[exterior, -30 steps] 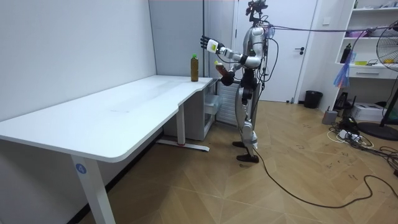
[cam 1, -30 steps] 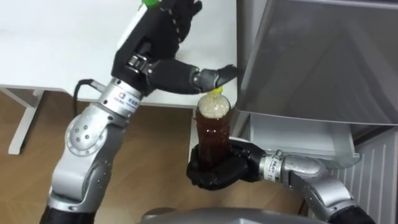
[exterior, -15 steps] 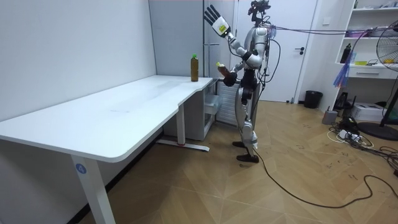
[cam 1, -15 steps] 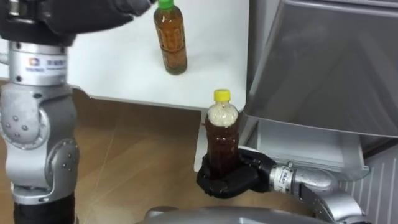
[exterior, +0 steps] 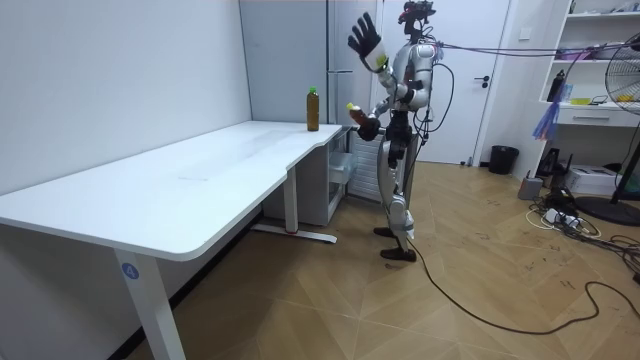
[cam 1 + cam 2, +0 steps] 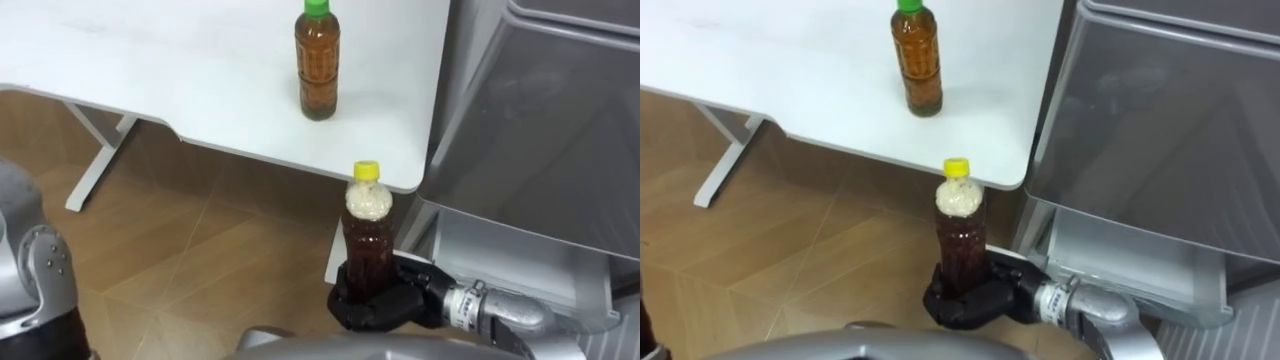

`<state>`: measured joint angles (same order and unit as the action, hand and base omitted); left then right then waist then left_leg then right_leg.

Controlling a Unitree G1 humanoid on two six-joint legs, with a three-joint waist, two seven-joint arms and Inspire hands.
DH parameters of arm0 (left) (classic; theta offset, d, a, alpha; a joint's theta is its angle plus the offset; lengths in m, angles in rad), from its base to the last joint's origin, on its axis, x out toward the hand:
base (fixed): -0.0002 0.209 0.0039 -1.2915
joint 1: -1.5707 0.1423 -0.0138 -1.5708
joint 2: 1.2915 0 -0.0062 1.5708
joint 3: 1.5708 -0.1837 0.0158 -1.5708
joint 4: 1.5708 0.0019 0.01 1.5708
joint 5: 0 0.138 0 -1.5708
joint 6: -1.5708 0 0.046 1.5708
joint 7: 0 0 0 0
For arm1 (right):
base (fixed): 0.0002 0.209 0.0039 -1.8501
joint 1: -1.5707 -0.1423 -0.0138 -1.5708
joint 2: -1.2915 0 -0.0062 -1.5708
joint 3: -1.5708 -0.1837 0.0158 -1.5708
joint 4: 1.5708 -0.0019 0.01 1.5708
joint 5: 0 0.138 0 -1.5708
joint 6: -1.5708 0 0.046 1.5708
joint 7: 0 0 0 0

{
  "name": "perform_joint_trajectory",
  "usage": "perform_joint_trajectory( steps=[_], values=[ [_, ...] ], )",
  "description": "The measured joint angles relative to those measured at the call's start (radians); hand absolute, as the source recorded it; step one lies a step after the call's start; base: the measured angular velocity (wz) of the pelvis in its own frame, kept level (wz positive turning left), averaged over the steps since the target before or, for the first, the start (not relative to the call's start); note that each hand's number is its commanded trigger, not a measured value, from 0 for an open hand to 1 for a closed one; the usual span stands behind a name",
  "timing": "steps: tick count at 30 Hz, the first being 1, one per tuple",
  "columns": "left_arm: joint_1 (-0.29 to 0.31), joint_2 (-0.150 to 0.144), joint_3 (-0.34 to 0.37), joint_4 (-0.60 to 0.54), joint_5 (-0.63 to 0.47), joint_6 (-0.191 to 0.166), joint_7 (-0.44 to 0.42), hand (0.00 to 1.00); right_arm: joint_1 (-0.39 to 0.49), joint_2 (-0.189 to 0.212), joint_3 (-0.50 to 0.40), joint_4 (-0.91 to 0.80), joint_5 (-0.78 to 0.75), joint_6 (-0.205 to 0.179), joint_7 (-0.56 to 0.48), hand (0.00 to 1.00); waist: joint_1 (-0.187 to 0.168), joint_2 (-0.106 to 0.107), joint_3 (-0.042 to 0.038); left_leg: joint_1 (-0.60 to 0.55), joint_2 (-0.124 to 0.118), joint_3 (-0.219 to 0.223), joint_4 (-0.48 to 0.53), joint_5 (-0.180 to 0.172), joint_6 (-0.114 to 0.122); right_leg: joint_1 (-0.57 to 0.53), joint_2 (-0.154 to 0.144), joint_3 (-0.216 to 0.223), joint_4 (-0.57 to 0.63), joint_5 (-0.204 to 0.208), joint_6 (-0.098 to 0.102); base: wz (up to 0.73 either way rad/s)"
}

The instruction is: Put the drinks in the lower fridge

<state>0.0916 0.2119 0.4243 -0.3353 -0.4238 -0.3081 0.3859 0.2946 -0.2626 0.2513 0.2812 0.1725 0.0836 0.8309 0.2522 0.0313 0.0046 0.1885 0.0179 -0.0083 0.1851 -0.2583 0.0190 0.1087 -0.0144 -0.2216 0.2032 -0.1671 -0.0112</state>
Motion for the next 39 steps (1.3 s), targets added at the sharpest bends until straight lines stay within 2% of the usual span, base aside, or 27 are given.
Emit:
perform_joint_trajectory(
  steps=[3, 4, 5, 6, 8, 9, 11, 14, 16, 18, 20, 21, 23, 26, 27, 29, 32, 35, 39],
  values=[
    [0.068, 0.000, -0.002, 0.161, -0.160, 0.026, 0.043, 0.00, -0.002, 0.004, 0.000, -0.025, 0.001, 0.009, -0.037, 1.00, 0.003, -0.011, -0.0039, 0.000, 0.001, 0.002, -0.005, 0.000, 0.000, -0.006, 0.000, 0.000, -0.001, 0.000, 0.000, -0.04],
    [0.089, 0.000, -0.013, 0.251, -0.224, 0.032, 0.049, 0.00, -0.002, 0.008, 0.000, -0.025, 0.013, 0.013, -0.053, 1.00, 0.003, -0.013, -0.0044, 0.000, 0.001, 0.001, -0.005, 0.000, 0.000, -0.004, 0.000, 0.000, -0.003, 0.000, 0.000, 0.00],
    [0.106, -0.001, -0.027, 0.333, -0.304, 0.055, 0.059, 0.00, -0.002, 0.013, 0.000, -0.025, 0.028, 0.022, -0.070, 1.00, 0.006, -0.021, -0.0081, 0.000, 0.002, 0.000, -0.006, 0.000, 0.000, -0.004, 0.000, 0.000, -0.005, -0.001, 0.000, 0.00],
    [0.116, -0.002, -0.032, 0.370, -0.345, 0.067, 0.062, 0.00, -0.003, 0.021, 0.000, -0.025, 0.029, 0.024, -0.077, 1.00, 0.007, -0.026, -0.0089, -0.001, 0.002, 0.001, -0.008, 0.000, 0.000, -0.004, 0.001, 0.001, -0.007, -0.001, 0.000, 0.00],
    [0.141, -0.002, -0.074, 0.549, -0.484, 0.098, 0.065, 0.00, -0.003, 0.030, 0.004, -0.025, 0.035, 0.042, -0.095, 1.00, 0.016, -0.036, -0.0045, 0.012, 0.005, 0.012, -0.016, 0.000, 0.000, -0.004, 0.003, 0.009, -0.009, 0.000, 0.000, -0.11],
    [0.144, -0.002, -0.088, 0.595, -0.517, 0.110, 0.067, 0.00, -0.003, 0.032, 0.004, -0.025, 0.037, 0.049, -0.098, 1.00, 0.020, -0.037, -0.0044, 0.012, 0.006, 0.011, -0.018, 0.000, 0.000, -0.005, 0.003, 0.010, -0.009, 0.000, 0.001, -0.09],
    [0.168, -0.003, -0.169, 0.734, -0.645, 0.146, 0.064, 0.00, -0.011, 0.035, 0.006, -0.025, 0.044, 0.076, -0.100, 1.00, 0.024, -0.038, -0.0031, 0.004, 0.006, 0.011, -0.027, 0.001, 0.002, -0.010, 0.008, 0.021, -0.008, 0.001, 0.003, -0.02],
    [0.201, -0.004, -0.246, 0.823, -0.763, 0.191, 0.042, 0.00, -0.035, 0.038, 0.028, -0.021, 0.044, 0.105, -0.111, 1.00, 0.024, -0.040, -0.0021, 0.001, 0.003, 0.010, -0.028, 0.001, 0.002, -0.012, 0.011, 0.021, -0.010, 0.002, 0.004, 0.00],
    [0.204, -0.003, -0.265, 0.856, -0.803, 0.206, 0.032, 0.00, -0.054, 0.041, 0.045, -0.021, 0.056, 0.120, -0.124, 1.00, 0.022, -0.042, -0.0003, -0.001, 0.005, 0.011, -0.028, 0.001, 0.002, -0.012, 0.015, 0.020, -0.016, 0.003, 0.002, 0.00],
    [0.201, -0.004, -0.279, 0.921, -0.787, 0.226, 0.002, 0.00, -0.067, 0.047, 0.045, -0.021, 0.063, 0.132, -0.126, 1.00, 0.021, -0.038, -0.0001, -0.001, 0.006, 0.012, -0.027, 0.001, 0.002, -0.011, 0.016, 0.022, -0.017, 0.003, 0.002, 0.00],
    [0.190, -0.003, -0.313, 1.047, -0.672, 0.249, -0.027, 0.00, -0.073, 0.043, 0.045, -0.021, 0.069, 0.136, -0.136, 1.00, 0.015, -0.035, 0.0005, -0.005, 0.005, 0.021, -0.028, 0.001, 0.002, -0.017, 0.017, 0.026, -0.017, 0.003, 0.002, -0.05],
    [0.190, -0.004, -0.319, 1.073, -0.646, 0.259, -0.031, 0.00, -0.073, 0.043, 0.045, -0.021, 0.071, 0.137, -0.138, 1.00, 0.014, -0.036, 0.0006, -0.007, 0.005, 0.023, -0.029, 0.001, 0.001, -0.020, 0.017, 0.027, -0.016, 0.003, 0.002, -0.04],
    [0.190, -0.003, -0.347, 1.163, -0.535, 0.304, -0.049, 0.00, -0.076, 0.050, 0.051, -0.021, 0.075, 0.140, -0.145, 1.00, -0.003, -0.040, 0.0025, -0.014, 0.005, 0.023, -0.033, 0.001, 0.002, -0.027, 0.017, 0.026, -0.016, 0.004, 0.001, 0.00],
    [0.184, 0.001, -0.405, 1.261, -0.380, 0.335, -0.099, 0.00, -0.084, 0.047, 0.067, -0.021, 0.092, 0.157, -0.147, 1.00, -0.024, -0.046, 0.0031, -0.019, 0.005, 0.023, -0.034, 0.001, 0.002, -0.030, 0.017, 0.027, -0.016, 0.004, 0.002, 0.00],
    [0.186, 0.000, -0.413, 1.269, -0.343, 0.344, -0.110, 0.00, -0.087, 0.047, 0.074, -0.020, 0.100, 0.158, -0.148, 1.00, -0.027, -0.047, 0.0034, -0.021, 0.005, 0.023, -0.033, 0.001, 0.002, -0.033, 0.017, 0.027, -0.016, 0.004, 0.002, -0.04],
    [0.188, -0.006, -0.446, 1.282, -0.174, 0.371, -0.149, 0.00, -0.093, 0.051, 0.080, -0.020, 0.105, 0.158, -0.148, 1.00, -0.041, -0.049, 0.0035, -0.028, 0.005, 0.026, -0.031, 0.001, 0.002, -0.040, 0.016, 0.025, -0.014, 0.004, 0.001, 0.00],
    [0.170, -0.003, -0.497, 1.290, -0.020, 0.393, -0.194, 0.00, -0.102, 0.050, 0.082, -0.017, 0.150, 0.158, -0.153, 1.00, -0.083, -0.051, 0.0042, -0.042, 0.002, 0.010, -0.020, 0.001, 0.002, -0.040, 0.011, 0.010, -0.016, 0.004, 0.001, 0.16],
    [0.150, -0.008, -0.546, 1.299, 0.092, 0.400, -0.235, 0.00, -0.111, 0.055, 0.082, 0.027, 0.221, 0.157, -0.164, 1.00, -0.110, -0.050, 0.0048, -0.042, 0.002, 0.006, -0.018, 0.001, 0.002, -0.035, 0.011, 0.001, -0.018, 0.004, 0.001, 0.07],
    [0.135, -0.010, -0.544, 1.298, 0.183, 0.408, -0.278, 0.00, -0.110, 0.062, 0.078, 0.087, 0.270, 0.157, -0.201, 1.00, -0.137, -0.046, 0.0060, -0.040, 0.003, 0.005, -0.020, 0.000, 0.001, -0.029, 0.012, -0.001, -0.020, 0.004, 0.001, 0.02]
  ],
)
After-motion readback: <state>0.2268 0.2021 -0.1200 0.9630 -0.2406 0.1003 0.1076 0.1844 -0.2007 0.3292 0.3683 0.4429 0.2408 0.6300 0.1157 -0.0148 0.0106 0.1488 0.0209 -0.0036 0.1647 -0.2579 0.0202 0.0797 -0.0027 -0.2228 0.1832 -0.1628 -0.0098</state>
